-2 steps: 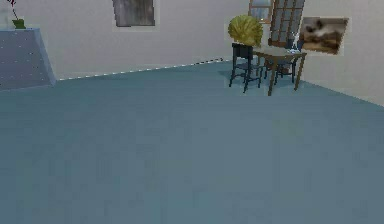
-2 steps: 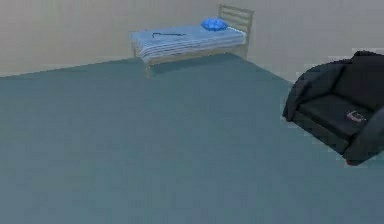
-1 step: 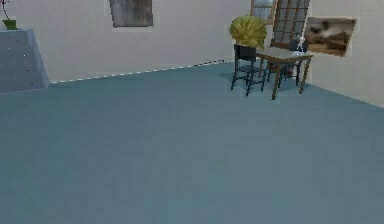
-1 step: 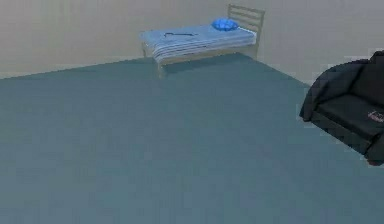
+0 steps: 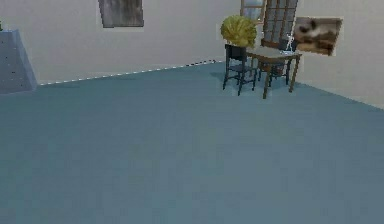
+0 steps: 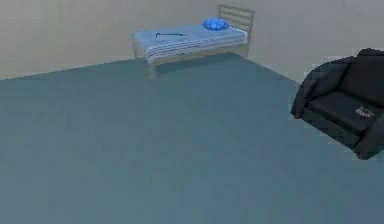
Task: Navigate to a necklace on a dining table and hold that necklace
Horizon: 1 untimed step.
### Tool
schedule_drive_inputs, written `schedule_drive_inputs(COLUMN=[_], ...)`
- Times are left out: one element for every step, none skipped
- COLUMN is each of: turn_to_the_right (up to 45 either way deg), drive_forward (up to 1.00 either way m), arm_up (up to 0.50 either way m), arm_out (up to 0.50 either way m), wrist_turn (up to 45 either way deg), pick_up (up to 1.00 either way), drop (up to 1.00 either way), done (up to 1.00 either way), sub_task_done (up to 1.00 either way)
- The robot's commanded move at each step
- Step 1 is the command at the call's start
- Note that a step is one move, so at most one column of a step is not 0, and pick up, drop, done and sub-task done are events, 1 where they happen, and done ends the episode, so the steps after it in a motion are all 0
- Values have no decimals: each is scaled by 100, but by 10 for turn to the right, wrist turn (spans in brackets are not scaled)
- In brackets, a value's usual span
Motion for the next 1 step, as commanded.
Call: schedule_drive_inputs(turn_to_the_right=[0], drive_forward=[100], arm_up=[0], arm_out=[0], wrist_turn=[0], pick_up=[0], drop=[0], done=[0], sub_task_done=[0])
